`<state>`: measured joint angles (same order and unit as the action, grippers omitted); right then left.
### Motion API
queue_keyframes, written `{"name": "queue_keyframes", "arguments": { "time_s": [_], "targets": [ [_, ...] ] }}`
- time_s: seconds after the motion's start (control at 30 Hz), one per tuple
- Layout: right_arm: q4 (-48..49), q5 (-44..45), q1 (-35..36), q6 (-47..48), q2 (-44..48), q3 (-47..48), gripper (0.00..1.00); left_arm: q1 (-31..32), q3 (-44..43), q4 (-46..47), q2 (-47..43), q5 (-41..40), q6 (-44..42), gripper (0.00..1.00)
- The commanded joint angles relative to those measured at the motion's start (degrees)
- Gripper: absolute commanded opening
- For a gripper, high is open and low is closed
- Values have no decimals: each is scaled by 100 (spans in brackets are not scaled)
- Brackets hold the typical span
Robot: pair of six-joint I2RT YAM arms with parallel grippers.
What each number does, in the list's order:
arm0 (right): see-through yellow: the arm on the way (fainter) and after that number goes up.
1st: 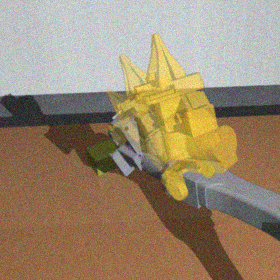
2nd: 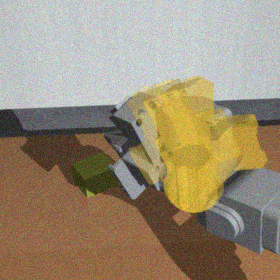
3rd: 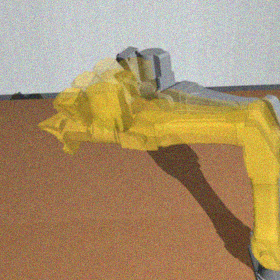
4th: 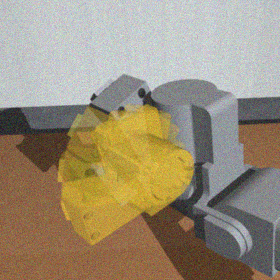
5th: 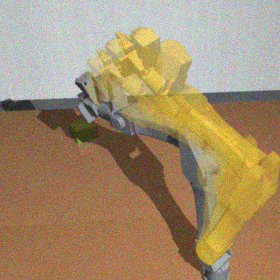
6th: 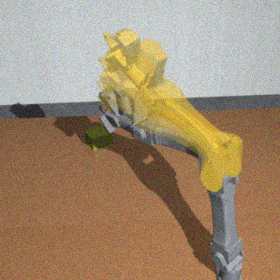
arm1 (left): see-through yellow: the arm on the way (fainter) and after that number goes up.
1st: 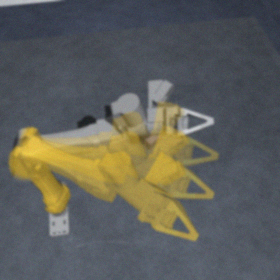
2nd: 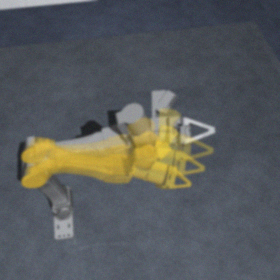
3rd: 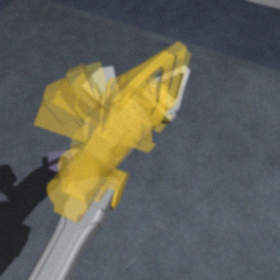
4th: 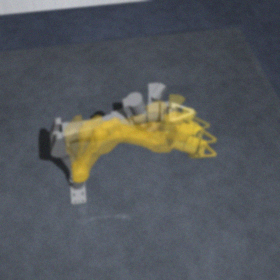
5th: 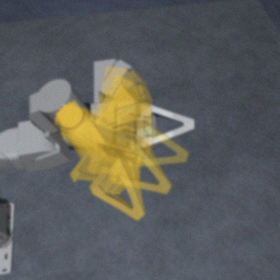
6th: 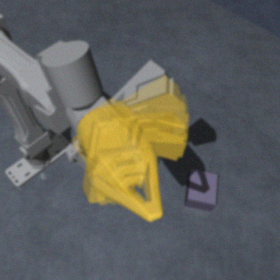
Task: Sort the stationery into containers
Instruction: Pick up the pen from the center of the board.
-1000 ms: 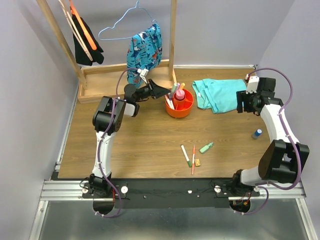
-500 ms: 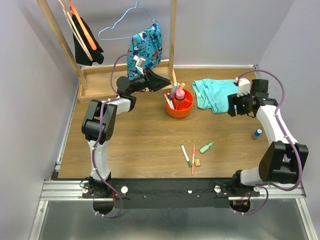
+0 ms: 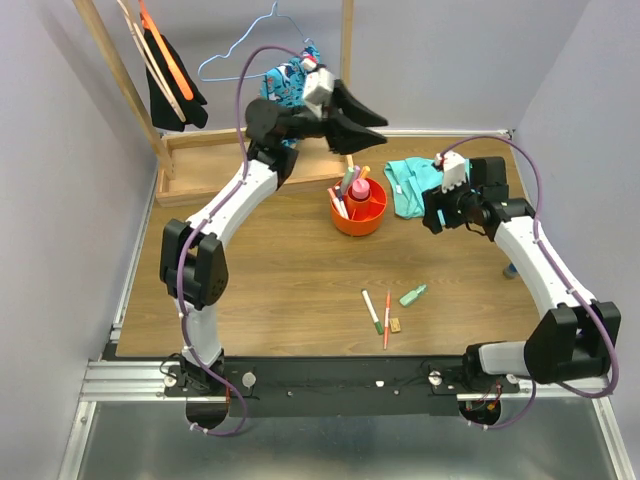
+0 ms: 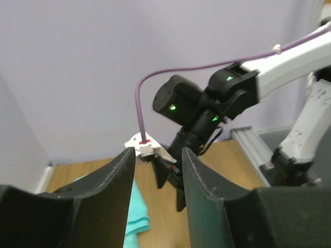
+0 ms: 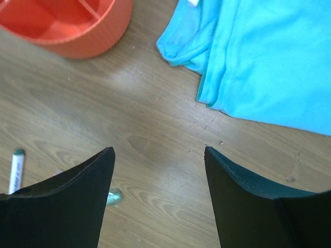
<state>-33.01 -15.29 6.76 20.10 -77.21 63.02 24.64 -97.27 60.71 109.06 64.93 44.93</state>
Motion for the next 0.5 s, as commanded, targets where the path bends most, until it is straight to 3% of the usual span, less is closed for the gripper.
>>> {"name": "queue_keyframes", "arguments": {
  "time_s": [0.0,0.03,0.07,0.1,0.2,0.3,0.47],
  "targets": [
    [594,674,-52,-1287,460,228,79,566,-1265,-5803,55,23,-4588,51],
    [647,946,-87,-1681,522,254,82,672,-1450,-6755,28,-180,-5416,51],
    [656,1192,-157,-1806,592,298,83,743,-1565,-7557,-24,-269,-6851,52],
    [630,1230,-297,-1877,671,385,83,900,-1601,-8853,-68,-540,-7431,53],
    [630,1423,-404,-1992,891,299,84,1112,-1164,-10948,-288,-901,-9642,54],
    [630,1572,-430,-2175,1146,62,84,1341,-49,-11738,-656,-1368,-10948,54],
    [463,1583,-597,-2967,1621,-597,84,2024,1499,-11538,-1079,-2157,-11611,54]
  ]
}}
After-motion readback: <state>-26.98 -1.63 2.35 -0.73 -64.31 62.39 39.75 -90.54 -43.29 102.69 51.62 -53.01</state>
